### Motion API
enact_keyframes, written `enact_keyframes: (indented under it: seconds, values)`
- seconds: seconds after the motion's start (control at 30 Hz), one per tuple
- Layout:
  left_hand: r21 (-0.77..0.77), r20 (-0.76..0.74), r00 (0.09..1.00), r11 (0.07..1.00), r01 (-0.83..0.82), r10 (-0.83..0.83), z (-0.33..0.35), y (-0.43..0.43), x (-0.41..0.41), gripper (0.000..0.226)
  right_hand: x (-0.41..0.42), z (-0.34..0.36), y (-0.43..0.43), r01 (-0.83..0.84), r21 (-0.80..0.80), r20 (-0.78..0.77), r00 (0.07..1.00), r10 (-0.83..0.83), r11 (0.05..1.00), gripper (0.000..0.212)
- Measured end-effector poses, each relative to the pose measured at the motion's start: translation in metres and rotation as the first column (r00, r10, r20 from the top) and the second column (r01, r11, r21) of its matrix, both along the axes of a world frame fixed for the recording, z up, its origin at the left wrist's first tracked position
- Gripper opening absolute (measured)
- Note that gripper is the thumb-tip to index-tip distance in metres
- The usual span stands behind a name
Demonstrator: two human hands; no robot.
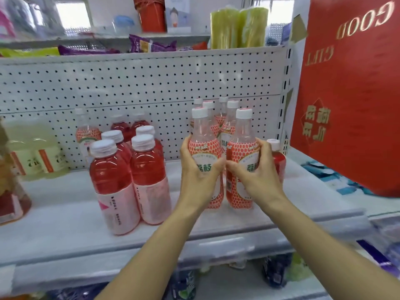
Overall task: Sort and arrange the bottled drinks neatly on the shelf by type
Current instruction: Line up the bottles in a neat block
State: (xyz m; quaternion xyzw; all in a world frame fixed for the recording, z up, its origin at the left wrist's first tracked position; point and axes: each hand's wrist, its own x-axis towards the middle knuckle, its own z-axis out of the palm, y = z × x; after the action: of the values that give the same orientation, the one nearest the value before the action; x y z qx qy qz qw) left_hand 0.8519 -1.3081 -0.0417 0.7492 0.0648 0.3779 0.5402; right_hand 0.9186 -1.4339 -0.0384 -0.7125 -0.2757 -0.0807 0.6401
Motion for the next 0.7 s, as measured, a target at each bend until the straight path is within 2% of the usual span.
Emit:
enact_keyframes:
  seconds: [0.17,0.3,0.37,0.47,0.5,0.57,0.63,0.7]
  values:
    - [0.006,-0.004,1.0,1.0,0.002,-0.002,-0.011,0.014,0.025,0.094,0.024,-0.004,0.011,-0.013,0.0,-0.018,1.0,0.013,1.0,0.087]
    - [0.014,-0.009,0.998,0.998,-0.059,0.06,-0.012,0.017,0.04,0.097,0.032,-0.007,0.011,0.01,-0.072,0.021,1.0,-0.008,0.997,0.09]
    - [0.008,-0.051,0.993,0.994,-0.107,0.108,-0.015,0.013,0.04,0.111,0.028,-0.01,0.001,0.087,-0.091,0.097,0.992,-0.078,0.992,0.086]
    - [0.067,-0.148,0.97,0.981,-0.184,0.192,-0.022,-0.003,0.034,0.148,0.025,-0.01,-0.025,0.291,0.014,0.226,0.931,-0.287,0.957,0.076]
    - [0.102,-0.167,0.961,0.973,-0.206,0.221,-0.024,-0.009,0.033,0.154,0.031,-0.01,-0.032,0.345,0.016,0.204,0.918,-0.341,0.938,0.075]
    - [0.142,-0.193,0.94,0.956,-0.255,0.28,-0.026,-0.018,0.037,0.16,0.05,-0.013,-0.041,0.368,-0.096,0.072,0.929,-0.362,0.925,0.083]
    - [0.145,-0.205,0.925,0.945,-0.293,0.319,-0.024,-0.02,0.043,0.16,0.064,-0.016,-0.042,0.277,-0.235,-0.049,0.954,-0.296,0.932,0.095]
    - [0.153,-0.207,0.92,0.94,-0.305,0.332,-0.024,-0.019,0.048,0.16,0.069,-0.018,-0.041,0.175,-0.269,-0.131,0.967,-0.216,0.947,0.096]
